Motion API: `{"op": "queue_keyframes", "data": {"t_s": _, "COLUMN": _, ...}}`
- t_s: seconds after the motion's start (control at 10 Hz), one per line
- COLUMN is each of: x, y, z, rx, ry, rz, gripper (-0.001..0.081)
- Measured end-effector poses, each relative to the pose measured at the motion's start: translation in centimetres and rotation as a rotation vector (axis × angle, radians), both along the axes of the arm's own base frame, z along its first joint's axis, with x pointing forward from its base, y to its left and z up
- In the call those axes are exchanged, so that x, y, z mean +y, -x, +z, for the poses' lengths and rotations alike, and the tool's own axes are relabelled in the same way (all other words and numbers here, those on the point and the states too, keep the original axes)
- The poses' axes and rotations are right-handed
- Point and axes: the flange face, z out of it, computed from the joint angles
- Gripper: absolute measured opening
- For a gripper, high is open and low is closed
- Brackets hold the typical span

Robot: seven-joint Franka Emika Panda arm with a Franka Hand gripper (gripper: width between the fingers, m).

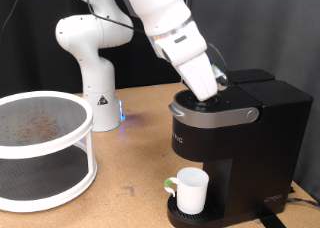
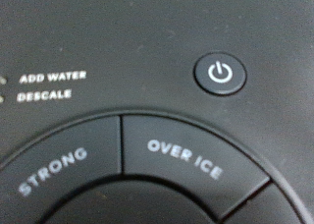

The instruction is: Make a cup of coffee with the keurig machine

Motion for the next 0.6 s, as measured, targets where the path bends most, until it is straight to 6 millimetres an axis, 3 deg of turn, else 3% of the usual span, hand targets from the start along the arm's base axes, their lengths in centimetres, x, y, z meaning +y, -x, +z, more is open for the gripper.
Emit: {"op": "queue_keyframes", "data": {"t_s": 0.6, "x": -0.9, "y": -1.8, "z": -0.5, "rx": 0.168, "ry": -0.078, "rz": 0.010, "gripper": 0.0003}}
